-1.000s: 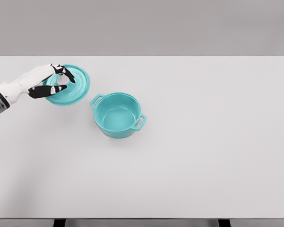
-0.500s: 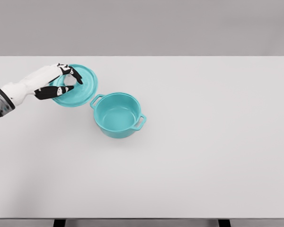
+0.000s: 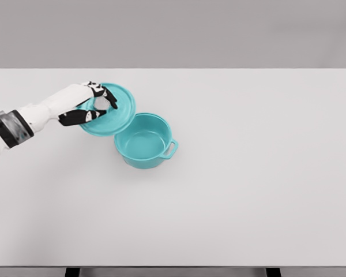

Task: Cover the pot with left arm

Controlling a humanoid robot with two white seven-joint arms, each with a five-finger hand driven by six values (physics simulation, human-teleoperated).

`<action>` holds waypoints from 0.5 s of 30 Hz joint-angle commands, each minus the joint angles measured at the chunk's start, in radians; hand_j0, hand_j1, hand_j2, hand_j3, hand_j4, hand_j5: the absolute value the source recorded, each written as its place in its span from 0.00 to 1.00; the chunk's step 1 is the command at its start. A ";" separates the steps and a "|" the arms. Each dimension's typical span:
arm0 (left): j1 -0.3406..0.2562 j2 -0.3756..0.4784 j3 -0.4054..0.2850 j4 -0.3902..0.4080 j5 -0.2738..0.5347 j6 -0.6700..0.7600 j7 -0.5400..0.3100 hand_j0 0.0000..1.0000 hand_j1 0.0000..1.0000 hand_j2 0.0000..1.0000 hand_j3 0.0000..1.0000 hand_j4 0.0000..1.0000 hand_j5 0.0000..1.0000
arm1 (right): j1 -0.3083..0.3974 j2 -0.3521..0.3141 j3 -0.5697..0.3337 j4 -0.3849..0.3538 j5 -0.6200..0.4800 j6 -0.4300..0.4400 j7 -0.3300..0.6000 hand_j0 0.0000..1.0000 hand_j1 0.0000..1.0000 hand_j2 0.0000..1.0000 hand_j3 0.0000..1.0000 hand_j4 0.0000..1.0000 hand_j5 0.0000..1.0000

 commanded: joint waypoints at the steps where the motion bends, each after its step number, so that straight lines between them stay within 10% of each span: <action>1: 0.000 -0.003 -0.011 -0.004 0.006 0.002 0.000 0.49 0.49 0.49 0.49 0.49 0.49 | 0.000 0.000 0.000 -0.001 0.000 0.000 0.000 1.00 1.00 1.00 1.00 1.00 1.00; 15: 0.000 -0.045 -0.054 -0.018 -0.003 0.006 0.000 0.49 0.49 0.49 0.49 0.49 0.49 | 0.000 0.000 0.000 0.001 0.000 0.000 0.000 1.00 1.00 1.00 1.00 1.00 1.00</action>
